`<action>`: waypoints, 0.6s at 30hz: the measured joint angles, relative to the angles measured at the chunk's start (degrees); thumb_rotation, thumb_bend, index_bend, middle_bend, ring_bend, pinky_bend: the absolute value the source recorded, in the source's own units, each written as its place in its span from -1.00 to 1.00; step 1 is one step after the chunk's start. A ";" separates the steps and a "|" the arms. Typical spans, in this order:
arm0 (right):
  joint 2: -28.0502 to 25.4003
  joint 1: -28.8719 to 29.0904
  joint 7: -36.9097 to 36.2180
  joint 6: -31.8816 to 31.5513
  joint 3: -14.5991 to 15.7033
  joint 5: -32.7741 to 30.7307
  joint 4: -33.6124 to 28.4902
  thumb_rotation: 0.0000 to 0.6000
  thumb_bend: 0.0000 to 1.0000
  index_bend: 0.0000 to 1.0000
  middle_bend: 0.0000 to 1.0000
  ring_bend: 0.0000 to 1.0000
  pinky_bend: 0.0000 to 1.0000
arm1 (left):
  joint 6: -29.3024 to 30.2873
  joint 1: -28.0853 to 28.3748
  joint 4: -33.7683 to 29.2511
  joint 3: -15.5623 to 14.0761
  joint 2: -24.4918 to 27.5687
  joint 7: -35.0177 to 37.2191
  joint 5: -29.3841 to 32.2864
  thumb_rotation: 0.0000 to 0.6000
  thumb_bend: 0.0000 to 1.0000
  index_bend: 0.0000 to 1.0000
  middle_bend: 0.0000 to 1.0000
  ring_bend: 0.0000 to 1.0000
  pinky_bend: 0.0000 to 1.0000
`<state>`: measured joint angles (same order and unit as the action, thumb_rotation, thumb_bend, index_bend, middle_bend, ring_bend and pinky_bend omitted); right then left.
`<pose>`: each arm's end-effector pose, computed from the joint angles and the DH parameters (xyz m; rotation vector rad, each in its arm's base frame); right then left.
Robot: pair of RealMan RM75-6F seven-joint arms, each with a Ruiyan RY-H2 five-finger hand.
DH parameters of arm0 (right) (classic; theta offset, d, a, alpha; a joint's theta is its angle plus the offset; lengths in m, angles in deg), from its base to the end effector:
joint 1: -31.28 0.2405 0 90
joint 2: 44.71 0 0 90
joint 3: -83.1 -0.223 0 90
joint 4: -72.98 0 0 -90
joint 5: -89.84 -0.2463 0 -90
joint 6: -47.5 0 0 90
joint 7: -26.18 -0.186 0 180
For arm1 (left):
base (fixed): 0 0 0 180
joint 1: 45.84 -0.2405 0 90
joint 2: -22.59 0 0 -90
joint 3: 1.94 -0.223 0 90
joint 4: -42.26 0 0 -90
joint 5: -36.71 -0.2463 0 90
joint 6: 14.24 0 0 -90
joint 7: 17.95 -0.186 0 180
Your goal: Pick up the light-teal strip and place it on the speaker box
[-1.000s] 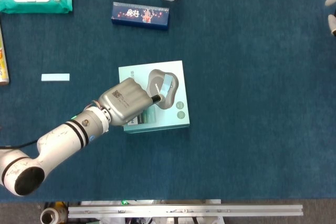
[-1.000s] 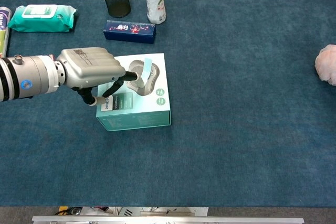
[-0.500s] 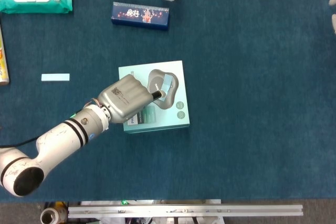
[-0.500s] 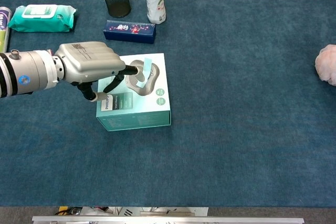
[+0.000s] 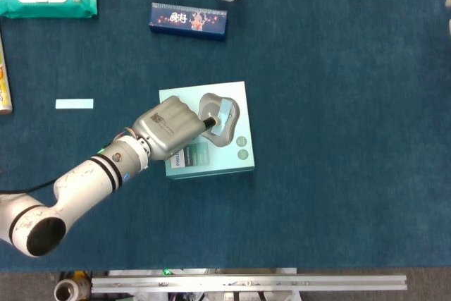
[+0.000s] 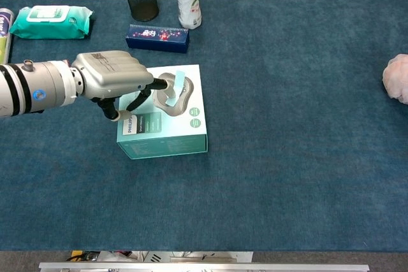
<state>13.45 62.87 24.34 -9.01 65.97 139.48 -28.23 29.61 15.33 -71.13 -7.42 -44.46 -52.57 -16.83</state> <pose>-0.2083 -0.3858 0.1102 1.2925 -1.2937 1.0247 -0.0775 0.2795 -0.0611 -2.4297 -0.6909 -0.5257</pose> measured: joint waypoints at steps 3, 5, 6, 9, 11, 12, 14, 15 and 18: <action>0.06 0.06 0.00 0.09 -0.05 -0.04 0.15 1.00 -0.23 -0.12 0.31 0.33 0.64 | 0.03 0.10 0.02 -0.17 -0.07 -0.13 0.18 1.00 0.73 -0.68 1.00 1.00 0.87; 0.09 0.04 -0.05 0.05 -0.10 -0.06 0.23 1.00 -0.24 -0.12 0.31 0.33 0.64 | 0.21 0.09 -0.10 -0.15 0.07 -0.01 0.18 1.00 0.73 -0.68 1.00 1.00 0.87; 0.09 0.03 -0.07 0.05 -0.12 -0.08 0.24 1.00 -0.23 -0.12 0.31 0.33 0.64 | 0.28 0.06 -0.17 -0.13 0.18 0.07 0.14 1.00 0.73 -0.68 1.00 1.00 0.87; 0.09 -0.01 -0.06 0.01 -0.14 -0.15 0.28 1.00 -0.23 -0.12 0.31 0.33 0.64 | 0.56 -0.18 -0.41 -0.16 0.61 0.44 -0.31 1.00 0.73 -0.68 1.00 1.00 0.87; 0.15 0.01 -0.04 0.03 -0.15 -0.18 0.32 1.00 -0.23 -0.12 0.31 0.33 0.64 | 0.69 -0.41 -0.55 -0.30 0.93 0.64 -0.77 1.00 0.73 -0.68 1.00 1.00 0.87; 0.17 0.02 -0.03 0.03 -0.17 -0.18 0.33 1.00 -0.23 -0.12 0.31 0.33 0.64 | 0.74 -0.51 -0.62 -0.40 1.05 0.69 -0.97 1.00 0.73 -0.68 1.00 1.00 0.87; 0.27 0.10 0.03 0.09 -0.18 -0.18 0.36 1.00 -0.23 -0.12 0.31 0.33 0.64 | 0.78 -0.72 -0.83 -0.73 1.27 0.68 -1.39 1.00 0.73 -0.68 1.00 1.00 0.87; 0.33 0.13 0.04 0.12 -0.19 -0.18 0.35 1.00 -0.23 -0.12 0.31 0.33 0.64 | 0.79 -0.78 -0.94 -0.83 1.33 0.64 -1.54 1.00 0.73 -0.68 1.00 1.00 0.87; 0.50 0.29 0.22 0.20 -0.20 -0.16 0.34 1.00 -0.23 -0.12 0.31 0.33 0.64 | 0.96 -0.98 -1.37 -0.98 1.51 0.56 -1.95 1.00 0.73 -0.68 1.00 1.00 0.87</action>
<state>13.95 63.16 24.56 -8.81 65.78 139.32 -27.89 30.57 14.35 -72.50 -8.40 -42.95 -52.01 -18.79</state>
